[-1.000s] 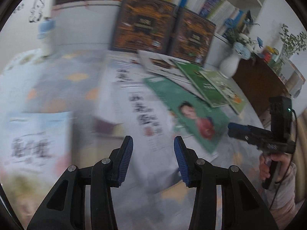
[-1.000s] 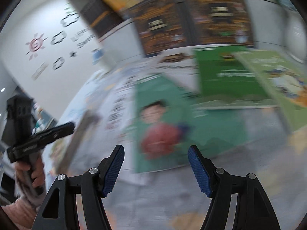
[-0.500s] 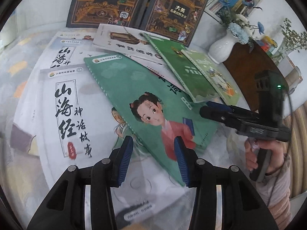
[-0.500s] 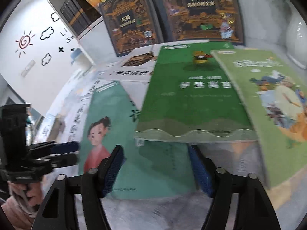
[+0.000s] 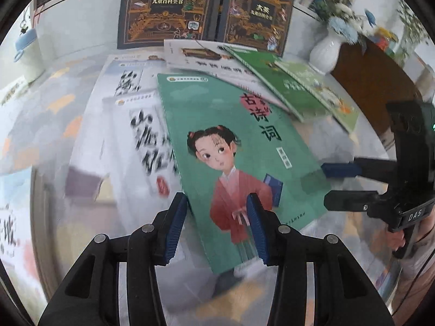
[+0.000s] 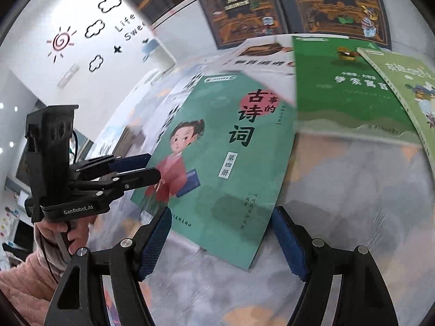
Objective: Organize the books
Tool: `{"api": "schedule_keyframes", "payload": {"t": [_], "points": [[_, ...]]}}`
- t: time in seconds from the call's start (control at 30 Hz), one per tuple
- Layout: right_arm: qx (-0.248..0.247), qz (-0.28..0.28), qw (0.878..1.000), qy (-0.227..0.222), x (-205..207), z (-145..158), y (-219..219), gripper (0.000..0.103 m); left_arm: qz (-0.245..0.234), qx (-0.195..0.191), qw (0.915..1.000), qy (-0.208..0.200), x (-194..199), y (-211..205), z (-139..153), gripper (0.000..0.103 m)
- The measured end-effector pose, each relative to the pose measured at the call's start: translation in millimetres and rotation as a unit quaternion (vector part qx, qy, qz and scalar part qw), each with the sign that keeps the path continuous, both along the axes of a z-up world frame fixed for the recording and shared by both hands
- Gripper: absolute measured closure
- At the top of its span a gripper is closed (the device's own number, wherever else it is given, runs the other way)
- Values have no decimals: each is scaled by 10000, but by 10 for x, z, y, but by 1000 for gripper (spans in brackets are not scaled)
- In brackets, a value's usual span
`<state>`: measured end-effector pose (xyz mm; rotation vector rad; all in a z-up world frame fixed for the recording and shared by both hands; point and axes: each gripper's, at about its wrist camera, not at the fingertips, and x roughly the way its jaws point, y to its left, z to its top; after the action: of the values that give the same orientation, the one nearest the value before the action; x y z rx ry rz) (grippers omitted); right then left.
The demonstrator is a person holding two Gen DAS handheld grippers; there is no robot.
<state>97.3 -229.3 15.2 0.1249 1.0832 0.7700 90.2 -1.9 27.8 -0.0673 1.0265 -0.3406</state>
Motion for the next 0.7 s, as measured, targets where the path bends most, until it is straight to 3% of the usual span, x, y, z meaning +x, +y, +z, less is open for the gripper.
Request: {"api": "schedule_keyframes", "payload": {"t": [0.4,0.6,0.67,0.7], "points": [[18,-28,10000,-47,-959,20,24,28,-335,-35,9993,140,-849,50,-61,61],[415,348,9976,442,-1427,-72,-88,28,-510,-374,9974,332,-1378,149,-111,61],[619,438,9952,620,-1442,-131,-191,32,-559,-695,9949,470,-1400,226,-146,61],[658,380,9948,672,-1406,-168,-234,40,-534,-820,9938,535,-1377,262,-165,62]]}}
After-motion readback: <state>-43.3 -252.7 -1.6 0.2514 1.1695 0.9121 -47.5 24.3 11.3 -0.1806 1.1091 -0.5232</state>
